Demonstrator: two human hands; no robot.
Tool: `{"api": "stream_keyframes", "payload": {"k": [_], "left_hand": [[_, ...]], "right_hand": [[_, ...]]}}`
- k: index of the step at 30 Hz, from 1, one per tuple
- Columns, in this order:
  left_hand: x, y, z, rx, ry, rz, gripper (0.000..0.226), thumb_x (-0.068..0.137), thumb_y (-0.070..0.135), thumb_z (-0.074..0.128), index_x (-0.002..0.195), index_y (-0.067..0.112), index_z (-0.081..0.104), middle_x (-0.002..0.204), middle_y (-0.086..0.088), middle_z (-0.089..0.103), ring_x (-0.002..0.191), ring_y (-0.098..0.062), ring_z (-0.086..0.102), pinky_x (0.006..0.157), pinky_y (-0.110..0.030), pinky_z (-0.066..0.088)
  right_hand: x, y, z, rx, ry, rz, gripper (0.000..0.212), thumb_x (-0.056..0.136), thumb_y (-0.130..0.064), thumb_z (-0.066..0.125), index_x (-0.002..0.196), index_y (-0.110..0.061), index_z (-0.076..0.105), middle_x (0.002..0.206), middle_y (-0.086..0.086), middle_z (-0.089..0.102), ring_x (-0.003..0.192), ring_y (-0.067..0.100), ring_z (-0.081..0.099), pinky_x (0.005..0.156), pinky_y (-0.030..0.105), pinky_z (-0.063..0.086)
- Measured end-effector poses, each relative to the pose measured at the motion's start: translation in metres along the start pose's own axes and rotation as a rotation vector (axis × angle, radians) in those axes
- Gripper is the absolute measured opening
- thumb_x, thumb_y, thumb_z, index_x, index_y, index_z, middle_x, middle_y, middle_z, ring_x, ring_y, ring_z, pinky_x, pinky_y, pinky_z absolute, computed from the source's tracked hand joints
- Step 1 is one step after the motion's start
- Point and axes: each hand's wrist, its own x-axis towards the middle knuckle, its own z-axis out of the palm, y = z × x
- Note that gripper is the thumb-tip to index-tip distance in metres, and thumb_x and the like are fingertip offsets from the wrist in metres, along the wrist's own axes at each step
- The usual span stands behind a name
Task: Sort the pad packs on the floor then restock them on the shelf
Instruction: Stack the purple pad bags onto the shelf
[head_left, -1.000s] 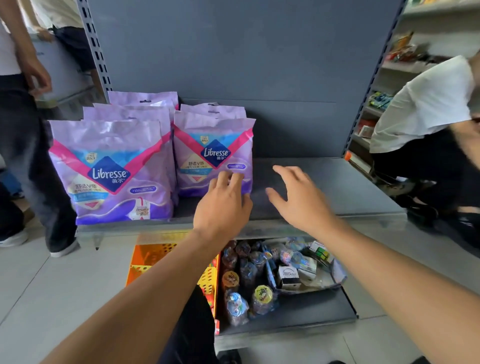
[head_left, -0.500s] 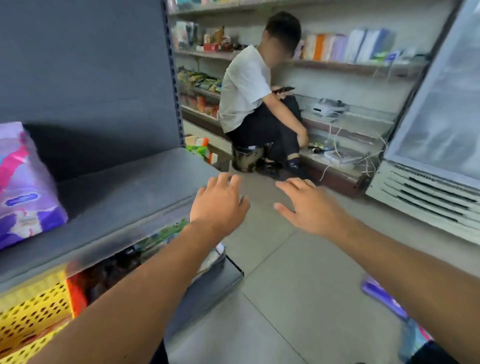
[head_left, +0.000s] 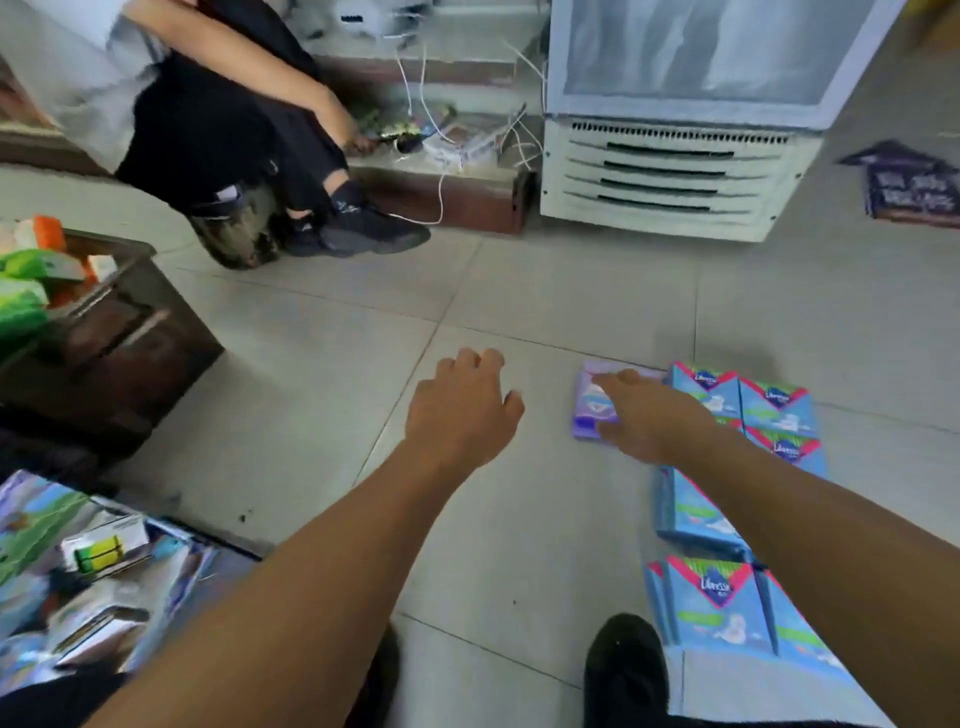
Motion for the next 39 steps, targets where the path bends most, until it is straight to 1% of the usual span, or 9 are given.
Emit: {"api": "stream_keyframes", "payload": {"k": [7,14,19,23,26,29,32,37,39], "left_hand": [[0.108,-0.025,0.145,-0.01,-0.214,0.041,0.046,0.099,0.044,0.04,0.138,0.021,0.04,0.135,-0.004,0.047,0.12,-0.025,0.046,0.091,-0.04,0.043],[0.162,-0.038,0.265,-0.123,-0.291,0.002,0.045,0.098,0.043,0.042,0.137,0.02,0.04,0.133,-0.005,0.048,0.122,-0.025,0.045,0.091,-0.041,0.046],[0.159,-0.043,0.291,-0.182,-0.346,-0.025,0.047,0.098,0.044,0.042,0.139,0.021,0.038,0.134,-0.004,0.047,0.123,-0.024,0.044,0.091,-0.041,0.046],[0.152,-0.051,0.265,-0.344,-0.363,-0.169,0.047,0.098,0.048,0.041,0.136,0.02,0.044,0.134,-0.005,0.05,0.119,-0.024,0.051,0.092,-0.035,0.045],[0.142,-0.057,0.213,-0.661,-0.398,-0.416,0.053,0.095,0.059,0.039,0.12,0.016,0.057,0.122,-0.005,0.062,0.107,-0.023,0.059,0.085,-0.032,0.046],[0.113,-0.065,0.141,-1.116,-0.398,-0.602,0.059,0.087,0.07,0.045,0.111,0.019,0.062,0.105,-0.001,0.072,0.094,-0.02,0.069,0.076,-0.033,0.054],[0.055,-0.077,0.06,-1.38,-0.261,-0.572,0.039,0.089,0.053,0.06,0.112,0.022,0.062,0.101,0.001,0.074,0.086,-0.014,0.071,0.068,-0.027,0.055],[-0.049,-0.099,-0.047,-1.552,0.069,-0.416,0.029,0.09,0.022,0.068,0.117,0.014,0.061,0.108,-0.008,0.073,0.085,-0.019,0.072,0.061,-0.028,0.056],[-0.087,-0.113,-0.076,-1.555,0.187,-0.374,0.029,0.089,0.012,0.068,0.116,0.01,0.06,0.106,-0.01,0.073,0.086,-0.023,0.073,0.067,-0.033,0.059]], "right_hand": [[0.108,0.053,0.121,-0.005,-0.16,0.16,0.068,0.093,-0.034,0.056,0.15,-0.022,0.021,0.147,0.009,0.035,0.129,0.032,0.045,0.091,0.044,0.047],[0.184,0.098,0.225,-0.188,-0.035,0.276,0.088,0.094,-0.033,0.052,0.154,-0.024,-0.013,0.161,0.011,-0.02,0.148,0.038,-0.009,0.115,0.052,0.02],[0.195,0.102,0.242,-0.317,0.065,0.277,0.07,0.097,-0.01,0.046,0.156,-0.015,0.008,0.162,0.017,0.01,0.145,0.044,0.018,0.101,0.053,0.04],[0.186,0.077,0.22,-0.355,0.203,0.058,0.069,0.068,-0.004,0.078,0.133,-0.007,0.057,0.131,0.018,0.06,0.107,0.042,0.065,0.058,0.042,0.056],[0.162,0.036,0.183,-0.343,0.399,-0.237,0.053,0.078,-0.008,0.061,0.131,-0.012,0.061,0.13,0.013,0.063,0.104,0.035,0.068,0.048,0.035,0.053],[0.128,-0.014,0.123,-0.336,0.608,-0.412,0.051,0.092,-0.006,0.03,0.132,-0.014,0.06,0.133,0.011,0.061,0.107,0.032,0.067,0.051,0.033,0.053],[0.077,-0.068,0.05,-0.345,0.786,-0.528,0.061,0.098,-0.004,0.012,0.13,-0.017,0.063,0.131,0.006,0.063,0.106,0.028,0.068,0.055,0.03,0.053],[-0.015,-0.157,-0.043,-0.342,0.809,-0.703,0.048,0.082,-0.016,0.062,0.13,-0.015,0.062,0.131,0.006,0.063,0.107,0.027,0.067,0.065,0.033,0.059],[-0.051,-0.186,-0.071,-0.312,0.728,-0.765,0.049,0.086,-0.037,0.055,0.131,-0.017,0.061,0.134,0.005,0.061,0.111,0.026,0.065,0.078,0.035,0.057]]}}
